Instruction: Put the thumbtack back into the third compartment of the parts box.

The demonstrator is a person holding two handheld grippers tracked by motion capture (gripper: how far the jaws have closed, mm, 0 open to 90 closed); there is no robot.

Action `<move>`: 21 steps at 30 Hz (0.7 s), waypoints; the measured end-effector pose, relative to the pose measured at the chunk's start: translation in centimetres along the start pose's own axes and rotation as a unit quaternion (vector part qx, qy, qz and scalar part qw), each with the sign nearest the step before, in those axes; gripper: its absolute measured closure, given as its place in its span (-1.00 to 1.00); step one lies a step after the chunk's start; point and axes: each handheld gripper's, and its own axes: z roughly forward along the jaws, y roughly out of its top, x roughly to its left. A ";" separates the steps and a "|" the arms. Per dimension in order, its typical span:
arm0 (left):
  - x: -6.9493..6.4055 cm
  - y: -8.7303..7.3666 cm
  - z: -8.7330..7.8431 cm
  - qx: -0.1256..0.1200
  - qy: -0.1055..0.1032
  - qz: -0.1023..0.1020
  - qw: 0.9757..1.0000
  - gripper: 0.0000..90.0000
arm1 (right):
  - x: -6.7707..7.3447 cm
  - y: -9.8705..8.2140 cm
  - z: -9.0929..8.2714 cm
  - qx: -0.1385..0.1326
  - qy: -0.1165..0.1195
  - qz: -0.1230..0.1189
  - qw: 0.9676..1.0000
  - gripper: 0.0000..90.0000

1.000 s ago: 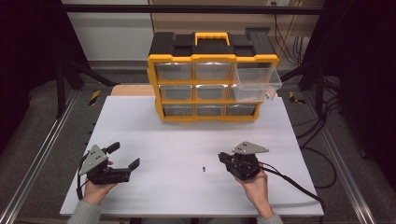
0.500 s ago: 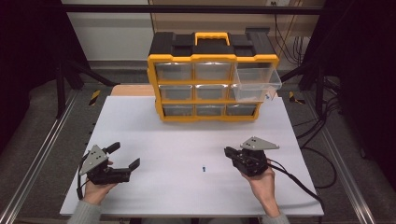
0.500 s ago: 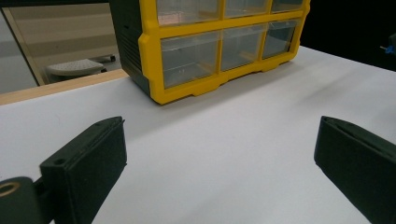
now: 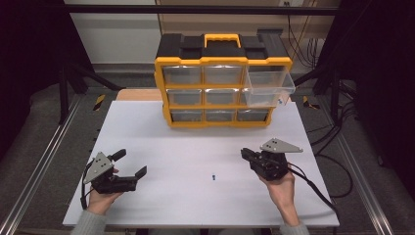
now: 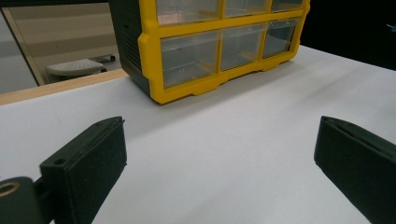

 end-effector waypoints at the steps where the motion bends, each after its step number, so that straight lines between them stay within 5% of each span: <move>1: 0.0 0.0 0.0 0.000 0.000 0.000 1.000 -0.96 | -0.1 0.1 -0.1 -0.002 -0.002 -0.002 1.000 0.89; 21: 0.0 -0.1 0.1 0.002 0.001 0.001 1.000 -0.96 | -0.7 1.9 -1.1 -0.028 -0.013 -0.003 1.000 0.89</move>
